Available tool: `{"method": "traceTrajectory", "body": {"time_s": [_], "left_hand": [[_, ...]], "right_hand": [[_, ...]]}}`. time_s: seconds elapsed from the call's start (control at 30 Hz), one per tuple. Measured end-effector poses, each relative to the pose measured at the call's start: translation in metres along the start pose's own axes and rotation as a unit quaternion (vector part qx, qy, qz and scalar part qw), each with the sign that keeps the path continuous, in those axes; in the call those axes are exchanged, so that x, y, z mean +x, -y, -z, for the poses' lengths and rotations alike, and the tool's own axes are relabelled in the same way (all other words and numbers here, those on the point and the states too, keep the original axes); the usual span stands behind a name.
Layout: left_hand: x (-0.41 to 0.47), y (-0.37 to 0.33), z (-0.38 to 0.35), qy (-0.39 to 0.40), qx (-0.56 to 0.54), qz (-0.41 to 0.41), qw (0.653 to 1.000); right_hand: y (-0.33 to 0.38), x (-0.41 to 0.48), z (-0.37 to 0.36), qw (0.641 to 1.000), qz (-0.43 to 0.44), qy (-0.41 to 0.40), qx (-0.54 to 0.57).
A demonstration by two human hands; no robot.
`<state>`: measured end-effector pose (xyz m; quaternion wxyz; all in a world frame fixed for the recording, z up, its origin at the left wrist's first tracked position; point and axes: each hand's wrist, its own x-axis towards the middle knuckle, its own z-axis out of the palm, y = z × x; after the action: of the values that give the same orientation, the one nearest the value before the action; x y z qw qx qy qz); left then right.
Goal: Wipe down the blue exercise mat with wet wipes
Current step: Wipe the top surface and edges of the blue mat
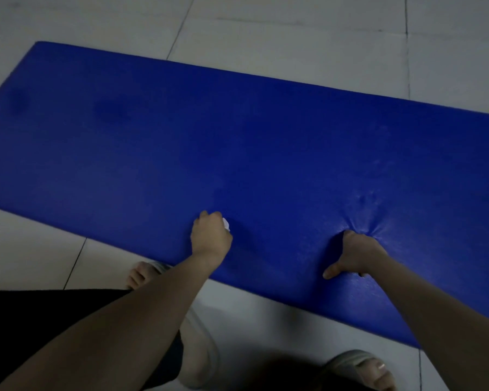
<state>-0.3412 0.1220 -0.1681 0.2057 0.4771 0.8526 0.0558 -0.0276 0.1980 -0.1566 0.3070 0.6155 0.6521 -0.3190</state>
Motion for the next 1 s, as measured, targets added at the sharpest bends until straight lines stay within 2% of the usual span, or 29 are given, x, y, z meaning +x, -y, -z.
{"method": "traceTrajectory", "body": {"time_s": [0.07,0.2,0.37,0.47,0.57,0.67,0.73,0.8,1.0], "left_hand": [[-0.007,-0.008,-0.007,0.014,-0.042,0.024,0.999],[-0.030,-0.033,-0.024,0.044,-0.112,0.024,0.993],[-0.082,-0.093,-0.053,0.101,-0.137,-0.041,0.984],[-0.107,-0.113,-0.068,0.171,-0.191,-0.081,0.963],[-0.115,-0.113,-0.071,0.190,-0.133,-0.179,0.956],[-0.112,-0.106,-0.064,0.207,0.021,-0.310,0.928],[-0.106,-0.096,-0.058,0.195,0.083,-0.351,0.912],[-0.095,-0.079,-0.049,0.190,0.102,-0.344,0.914],[-0.047,0.002,-0.011,0.105,0.122,-0.250,0.955]], "right_hand": [[0.000,0.002,0.000,1.000,0.000,-0.002,-0.006],[-0.001,0.004,-0.001,1.000,0.002,-0.004,-0.012],[-0.002,0.001,-0.002,1.000,0.001,-0.014,-0.011],[-0.002,0.001,-0.004,1.000,0.004,-0.019,-0.019],[-0.002,0.002,-0.003,0.999,0.010,-0.023,-0.027],[-0.001,0.002,-0.002,0.999,0.013,-0.024,-0.026],[-0.001,0.002,-0.002,0.999,0.012,-0.024,-0.022],[-0.002,0.001,-0.002,0.999,0.012,-0.025,-0.022],[0.000,-0.002,0.000,1.000,0.007,-0.021,-0.020]]}}
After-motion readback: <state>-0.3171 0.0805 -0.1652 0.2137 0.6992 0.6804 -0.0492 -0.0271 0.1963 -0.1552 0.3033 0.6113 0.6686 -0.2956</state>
